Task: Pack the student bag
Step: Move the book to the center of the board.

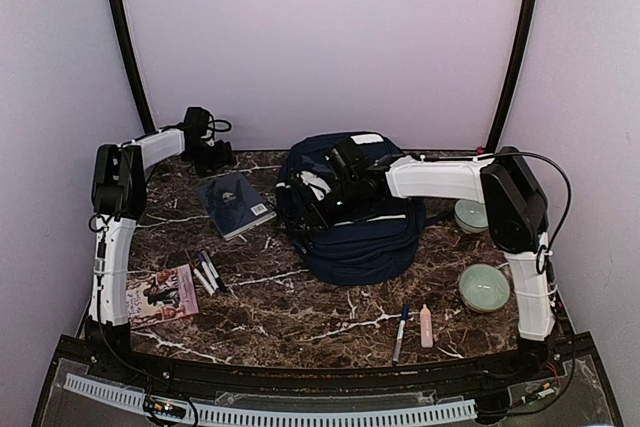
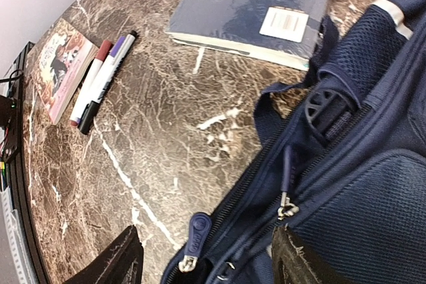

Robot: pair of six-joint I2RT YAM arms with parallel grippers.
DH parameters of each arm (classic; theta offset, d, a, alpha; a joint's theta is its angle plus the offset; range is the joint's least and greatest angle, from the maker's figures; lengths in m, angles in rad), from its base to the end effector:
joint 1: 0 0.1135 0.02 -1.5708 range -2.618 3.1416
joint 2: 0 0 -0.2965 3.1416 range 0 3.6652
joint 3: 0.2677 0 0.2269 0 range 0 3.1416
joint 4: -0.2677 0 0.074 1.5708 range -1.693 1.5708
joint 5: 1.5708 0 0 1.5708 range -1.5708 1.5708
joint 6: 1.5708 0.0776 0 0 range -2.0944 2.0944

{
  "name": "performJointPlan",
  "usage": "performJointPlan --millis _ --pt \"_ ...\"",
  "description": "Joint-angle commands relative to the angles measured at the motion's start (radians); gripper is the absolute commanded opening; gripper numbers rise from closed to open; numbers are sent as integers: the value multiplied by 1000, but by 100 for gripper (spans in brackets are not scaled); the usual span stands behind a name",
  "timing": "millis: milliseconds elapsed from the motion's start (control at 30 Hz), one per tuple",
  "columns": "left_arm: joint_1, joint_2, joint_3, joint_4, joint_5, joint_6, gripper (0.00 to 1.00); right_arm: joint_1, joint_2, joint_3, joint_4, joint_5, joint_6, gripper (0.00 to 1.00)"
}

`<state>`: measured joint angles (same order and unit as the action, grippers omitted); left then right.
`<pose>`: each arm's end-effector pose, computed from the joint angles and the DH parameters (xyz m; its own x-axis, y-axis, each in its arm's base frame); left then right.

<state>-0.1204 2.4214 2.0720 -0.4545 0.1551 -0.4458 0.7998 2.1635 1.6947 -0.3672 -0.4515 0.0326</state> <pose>0.5680 -0.0808 0.1820 -0.7420 -0.3393 -0.5781 -0.1051 0.9107 -0.3996 0.3272 0.3853 0.2074 -0.5444 -0.5183 -0.6595 -0.8319 0.4344 0.3454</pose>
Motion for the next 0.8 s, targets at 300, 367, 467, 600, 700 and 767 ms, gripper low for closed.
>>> performJointPlan --millis 300,367,467,600,700,767 --pt "-36 199 284 -233 77 119 72 21 -3 -8 12 34 -41 67" --pt "-60 194 265 -253 77 169 66 22 6 8 2 37 -44 67" --pt "-104 167 205 -261 62 238 61 21 18 29 -9 37 -40 67" --pt "-165 106 87 -257 -14 280 54 21 17 33 -11 38 -38 67" --pt "-189 37 -41 -252 -23 245 47 22 2 29 -14 52 -47 67" --pt "-203 -38 -197 -215 -28 221 46 21 -12 15 -6 68 -51 67"
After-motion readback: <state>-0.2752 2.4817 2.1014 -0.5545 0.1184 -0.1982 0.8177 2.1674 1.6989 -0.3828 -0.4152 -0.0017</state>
